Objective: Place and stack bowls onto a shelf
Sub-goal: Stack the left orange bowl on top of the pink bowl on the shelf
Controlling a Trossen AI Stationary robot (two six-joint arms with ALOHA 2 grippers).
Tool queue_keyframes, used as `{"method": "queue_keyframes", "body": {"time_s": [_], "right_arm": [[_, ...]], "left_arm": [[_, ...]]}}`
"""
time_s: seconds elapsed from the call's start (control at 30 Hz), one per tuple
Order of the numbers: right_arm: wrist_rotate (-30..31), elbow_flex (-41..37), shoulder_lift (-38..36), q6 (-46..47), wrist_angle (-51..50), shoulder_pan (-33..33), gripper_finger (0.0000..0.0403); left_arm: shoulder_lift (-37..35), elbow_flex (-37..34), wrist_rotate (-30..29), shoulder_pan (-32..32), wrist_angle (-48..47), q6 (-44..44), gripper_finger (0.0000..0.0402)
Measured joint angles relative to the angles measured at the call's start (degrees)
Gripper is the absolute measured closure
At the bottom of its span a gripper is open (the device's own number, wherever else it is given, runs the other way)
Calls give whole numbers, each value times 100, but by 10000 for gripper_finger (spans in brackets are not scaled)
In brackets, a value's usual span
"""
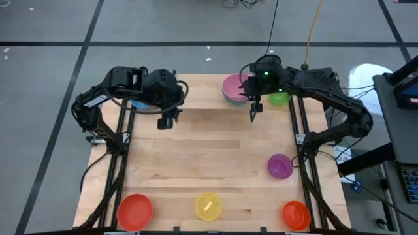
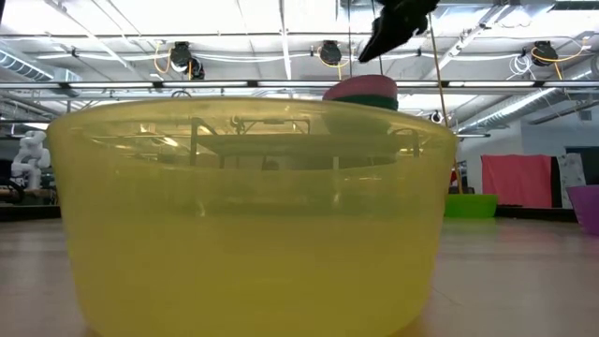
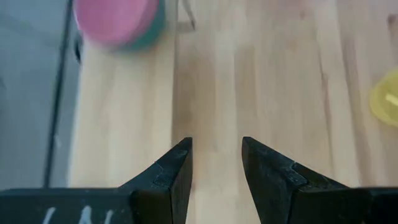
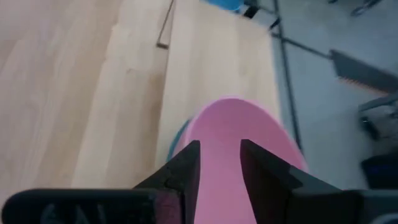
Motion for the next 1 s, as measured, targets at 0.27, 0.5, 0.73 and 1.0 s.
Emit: {"method": "queue_keyframes", "body": {"time_s": [0.27, 0.5, 0.73, 1.0], "right_arm": [[69, 2, -788, 61, 429, 136, 297], [69, 2, -1354, 63, 585, 136, 297], [69, 2, -1836, 59, 577, 135, 298], [69, 4, -2230, 61, 579, 133, 298]], "left_arm": [[-163, -33, 2, -33, -20, -1994, 256], [-212, -100, -317, -213, -11, -2922, 256], [-398, -1245, -264, -747, -12, -4406, 256], [-616, -2968, 549, -1826, -19, -7825, 256]]}}
